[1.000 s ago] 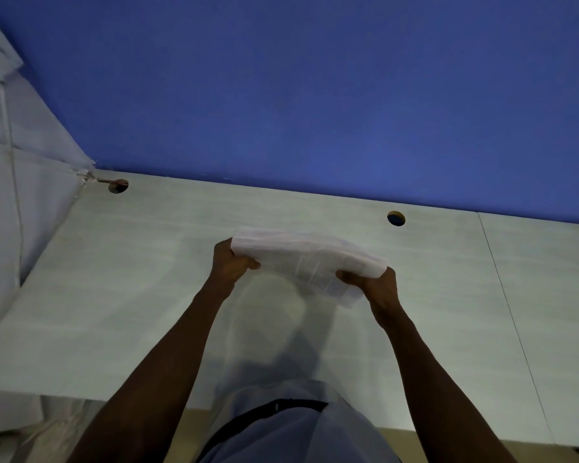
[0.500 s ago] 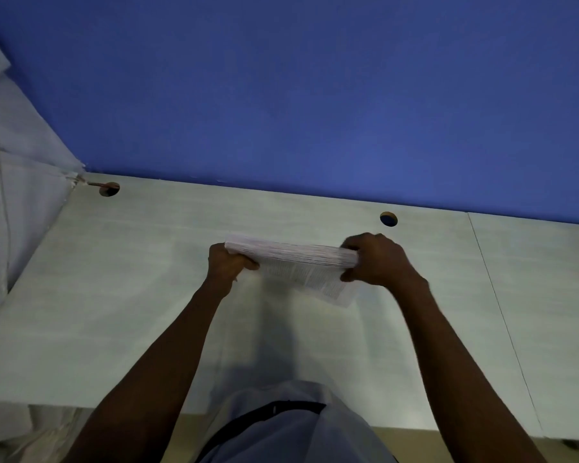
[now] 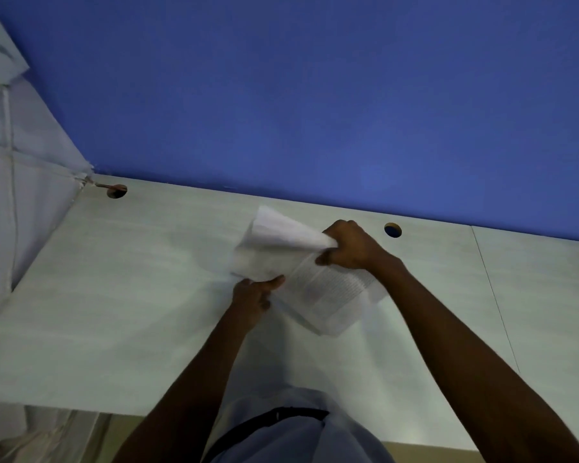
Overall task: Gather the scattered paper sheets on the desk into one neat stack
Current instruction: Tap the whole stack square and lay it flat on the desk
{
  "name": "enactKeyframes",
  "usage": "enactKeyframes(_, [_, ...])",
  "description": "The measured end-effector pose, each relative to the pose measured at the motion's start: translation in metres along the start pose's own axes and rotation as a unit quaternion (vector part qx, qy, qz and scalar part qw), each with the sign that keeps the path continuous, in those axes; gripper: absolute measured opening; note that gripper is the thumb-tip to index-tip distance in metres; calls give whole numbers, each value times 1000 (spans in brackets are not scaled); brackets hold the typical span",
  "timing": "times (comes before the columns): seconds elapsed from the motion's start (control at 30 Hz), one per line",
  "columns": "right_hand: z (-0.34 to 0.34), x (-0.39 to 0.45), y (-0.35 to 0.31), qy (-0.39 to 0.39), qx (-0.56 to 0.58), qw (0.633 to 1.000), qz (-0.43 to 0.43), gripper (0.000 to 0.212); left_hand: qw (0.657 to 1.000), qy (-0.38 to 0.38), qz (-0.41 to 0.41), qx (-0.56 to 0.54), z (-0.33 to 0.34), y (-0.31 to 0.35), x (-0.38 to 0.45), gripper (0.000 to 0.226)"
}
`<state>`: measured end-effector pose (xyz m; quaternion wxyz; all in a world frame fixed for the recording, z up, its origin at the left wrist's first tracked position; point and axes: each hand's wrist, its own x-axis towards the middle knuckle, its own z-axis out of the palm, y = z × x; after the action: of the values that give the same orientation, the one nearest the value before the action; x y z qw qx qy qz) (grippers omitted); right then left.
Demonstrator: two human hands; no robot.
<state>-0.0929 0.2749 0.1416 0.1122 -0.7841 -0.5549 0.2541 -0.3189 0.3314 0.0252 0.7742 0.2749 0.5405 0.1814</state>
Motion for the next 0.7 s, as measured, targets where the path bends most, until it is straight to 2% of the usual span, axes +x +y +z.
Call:
enactKeyframes(0.1, [-24, -28, 7, 24, 224, 974, 34, 24, 985, -155, 67, -19, 11, 29, -14, 63])
enactKeyframes(0.17, [-26, -44, 4, 51, 319, 945, 52, 29, 969, -200, 145, 6, 22, 57, -23, 58])
enactKeyframes(0.23, [-18, -49, 4, 109, 380, 916, 64, 37, 956, -153, 229, 103, 38, 83, -39, 47])
enactKeyframes(0.3, [-7, -48, 1, 183, 429, 882, 73, 41, 935, -68, 285, 198, 55, 95, -52, 37])
enactKeyframes(0.4, [12, -46, -1, 271, 493, 823, 85, 47, 914, -5, 344, 217, 67, 88, -61, 35])
enactKeyframes(0.47, [30, -50, 5, 277, 496, 818, 90, 53, 910, -3, 343, 233, 60, 77, -58, 39])
enactKeyframes(0.6, [56, -60, 24, 252, 462, 843, 108, 54, 930, 15, 263, 257, 40, 74, -46, 65])
enactKeyframes(0.7, [56, -57, 24, 232, 437, 864, 96, 58, 927, 3, 248, 281, 40, 81, -45, 67])
